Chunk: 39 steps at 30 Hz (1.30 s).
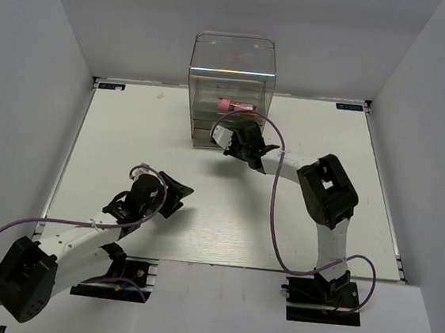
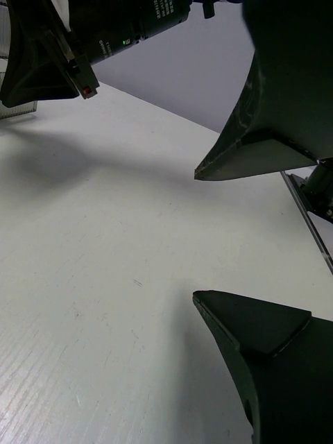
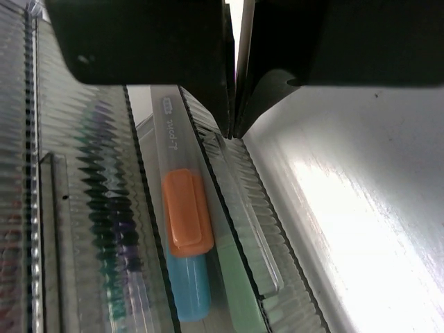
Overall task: Sort the stationery into containers
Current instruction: Close the drawer in the storage box.
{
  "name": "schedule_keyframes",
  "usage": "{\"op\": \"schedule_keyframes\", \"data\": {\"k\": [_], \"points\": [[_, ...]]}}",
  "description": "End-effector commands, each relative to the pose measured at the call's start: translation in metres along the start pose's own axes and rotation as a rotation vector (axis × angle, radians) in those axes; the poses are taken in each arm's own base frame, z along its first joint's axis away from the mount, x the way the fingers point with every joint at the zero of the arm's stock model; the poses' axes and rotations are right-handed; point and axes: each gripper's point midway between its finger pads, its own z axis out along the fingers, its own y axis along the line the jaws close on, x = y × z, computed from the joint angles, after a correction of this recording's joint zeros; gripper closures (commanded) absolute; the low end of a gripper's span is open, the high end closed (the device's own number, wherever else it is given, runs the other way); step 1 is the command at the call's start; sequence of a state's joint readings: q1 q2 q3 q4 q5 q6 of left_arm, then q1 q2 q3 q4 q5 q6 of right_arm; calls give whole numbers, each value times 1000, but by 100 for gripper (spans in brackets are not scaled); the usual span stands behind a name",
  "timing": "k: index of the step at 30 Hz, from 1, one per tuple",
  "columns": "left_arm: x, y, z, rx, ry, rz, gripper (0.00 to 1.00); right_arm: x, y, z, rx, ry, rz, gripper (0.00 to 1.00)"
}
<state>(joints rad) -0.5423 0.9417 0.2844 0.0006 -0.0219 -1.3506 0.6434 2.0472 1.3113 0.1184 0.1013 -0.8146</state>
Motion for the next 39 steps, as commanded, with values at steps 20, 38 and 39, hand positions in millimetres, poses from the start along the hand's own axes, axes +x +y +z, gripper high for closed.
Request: {"op": "schedule_keyframes", "data": {"k": [20, 38, 39], "points": [[-5, 7, -8, -17, -29, 7, 26, -34, -39, 21, 121, -120, -121, 92], [-6, 9, -11, -27, -36, 7, 26, -37, -49, 26, 155, -130, -173, 88], [-6, 9, -11, -27, -36, 7, 26, -38, -48, 26, 153, -134, -172, 88]]}}
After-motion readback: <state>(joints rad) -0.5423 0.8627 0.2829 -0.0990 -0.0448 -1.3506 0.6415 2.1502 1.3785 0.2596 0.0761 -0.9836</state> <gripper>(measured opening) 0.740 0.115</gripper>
